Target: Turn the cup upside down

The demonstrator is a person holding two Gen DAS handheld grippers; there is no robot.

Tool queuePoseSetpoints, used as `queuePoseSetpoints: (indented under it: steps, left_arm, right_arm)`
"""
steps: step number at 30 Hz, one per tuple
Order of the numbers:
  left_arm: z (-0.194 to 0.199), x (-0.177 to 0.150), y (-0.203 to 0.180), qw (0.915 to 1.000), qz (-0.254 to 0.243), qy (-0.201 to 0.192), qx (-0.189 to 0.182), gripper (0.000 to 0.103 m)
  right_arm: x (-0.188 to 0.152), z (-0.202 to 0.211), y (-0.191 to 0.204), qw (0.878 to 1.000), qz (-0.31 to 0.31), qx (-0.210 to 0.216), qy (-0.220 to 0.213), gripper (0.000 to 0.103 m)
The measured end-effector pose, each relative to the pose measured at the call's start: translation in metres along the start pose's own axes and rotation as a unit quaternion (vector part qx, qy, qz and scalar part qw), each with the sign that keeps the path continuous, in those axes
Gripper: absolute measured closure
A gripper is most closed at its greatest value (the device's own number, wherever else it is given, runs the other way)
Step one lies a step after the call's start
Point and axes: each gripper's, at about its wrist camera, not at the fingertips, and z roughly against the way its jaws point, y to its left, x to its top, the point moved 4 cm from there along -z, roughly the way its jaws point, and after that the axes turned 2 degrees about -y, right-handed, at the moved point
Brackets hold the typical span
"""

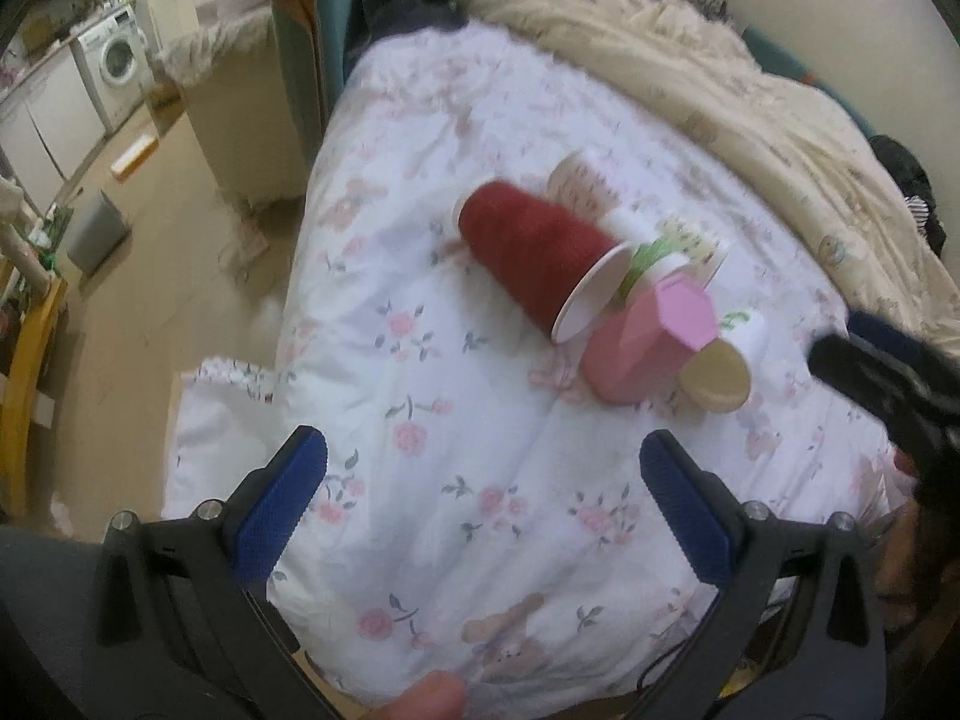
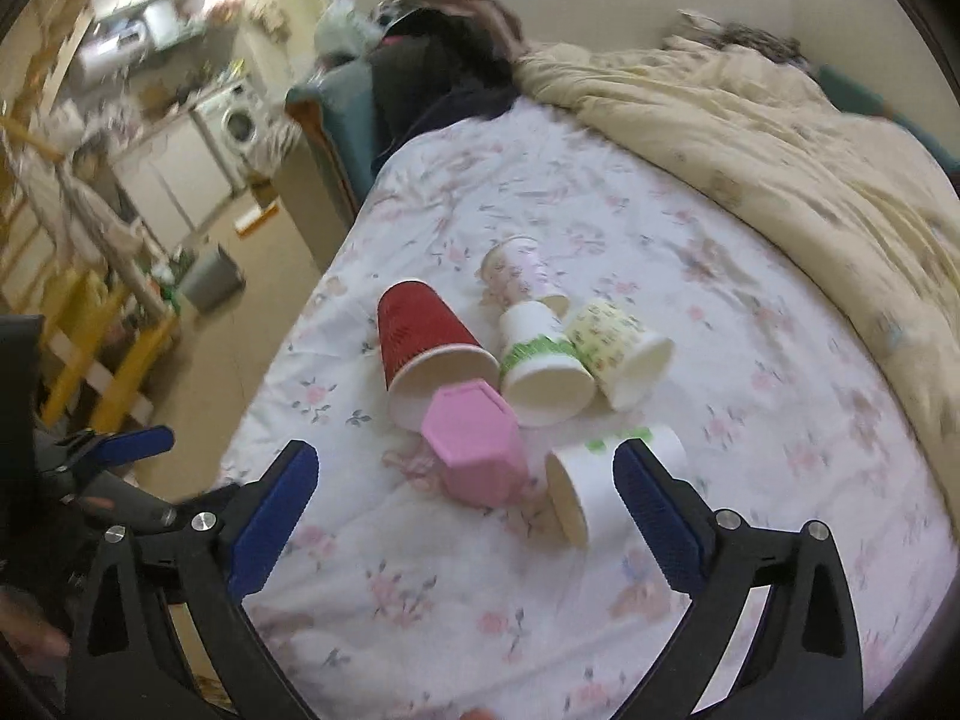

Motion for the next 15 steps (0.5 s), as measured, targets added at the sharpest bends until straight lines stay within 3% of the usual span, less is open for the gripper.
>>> queuePoseSetpoints:
  steps: [6, 15]
  left_arm:
    - [0.015, -0.003, -0.012, 0.9992, -0.009, -0.038, -0.01, 0.0]
    - [0.01, -0.008, -0.025, 0.9979, -0.03, -0.057, 0.01, 0.0]
  right_arm:
    - [-0.03, 0.025, -0.013, 0.998, -0.056, 0.004, 0.0, 0.0]
    - [-0.058, 0.021, -0.032, 0.993, -0.104, -0.048, -0.008, 0.0]
